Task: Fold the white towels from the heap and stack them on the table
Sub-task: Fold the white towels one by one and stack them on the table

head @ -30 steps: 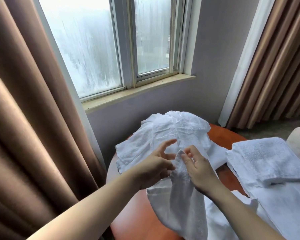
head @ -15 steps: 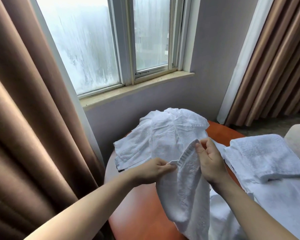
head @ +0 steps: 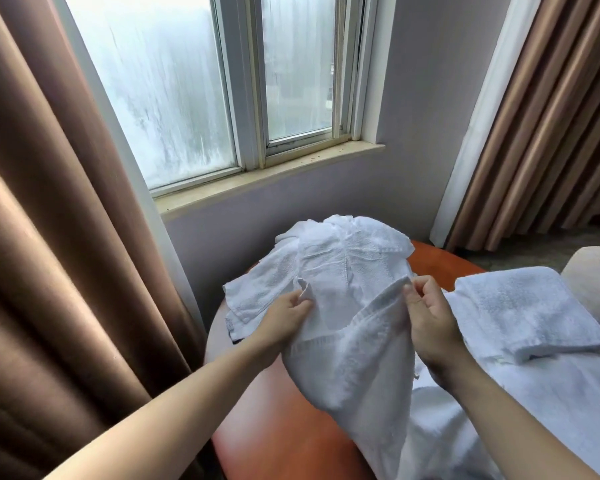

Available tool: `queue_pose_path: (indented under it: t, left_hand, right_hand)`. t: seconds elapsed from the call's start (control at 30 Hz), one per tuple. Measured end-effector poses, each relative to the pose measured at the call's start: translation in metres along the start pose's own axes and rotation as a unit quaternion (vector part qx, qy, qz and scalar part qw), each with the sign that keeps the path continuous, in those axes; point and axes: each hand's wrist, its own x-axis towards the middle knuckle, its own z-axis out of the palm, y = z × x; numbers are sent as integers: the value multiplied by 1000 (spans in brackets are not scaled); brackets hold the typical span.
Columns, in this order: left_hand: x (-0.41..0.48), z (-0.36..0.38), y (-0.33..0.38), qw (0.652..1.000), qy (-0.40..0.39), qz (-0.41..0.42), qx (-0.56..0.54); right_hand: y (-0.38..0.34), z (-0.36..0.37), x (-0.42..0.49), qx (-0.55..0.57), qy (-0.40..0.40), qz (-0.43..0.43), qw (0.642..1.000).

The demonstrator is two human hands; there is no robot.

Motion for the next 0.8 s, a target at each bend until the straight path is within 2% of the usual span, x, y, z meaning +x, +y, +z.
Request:
queue_pose_path:
  t: [0.07,0.2,0.27,0.33,0.4,0.5,0.57,0.63,0.7,0.73,0.8]
  left_hand:
    - [-1,-1,1,999,-5,-21,-35]
    - [-1,0,-1,994,-69,-25,-84]
    - [2,-3,1,995,-68,-25,-73]
    - [7,-6,4,995,-23,-36,-90]
    - [12,-9,7,986,4,-57,-156]
    - [6,-10,14,975,-44,-70,-208]
    - [-4,-7,21,965,-116,-72,-223]
    - [-14,-5,28,952,-190,-62,-231]
    - [-22,-6,37,943,-230,-47,-236]
    - [-25,-8,41,943,-234,-44,-235]
    - [-27,-12,44,940,-246,-44,-234]
  right_hand:
    - [-2,4,-5,-11,-44,13,999]
    - [-14,17,-15,25,-158,49,986]
    - [-28,19,-23,52,-270,81,958]
    - [-44,21,-31,55,-380,104,918]
    - [-53,23,-33,65,-419,98,900]
    - [-54,27,-25,113,-339,86,930]
    - [-48,29,-15,147,-264,82,950]
    - [-43,29,-8,153,-197,72,966]
    - [-38,28,-3,122,-132,51,982]
    - [-37,28,-2,101,-117,40,987]
    - [-35,26,-1,98,-142,38,984]
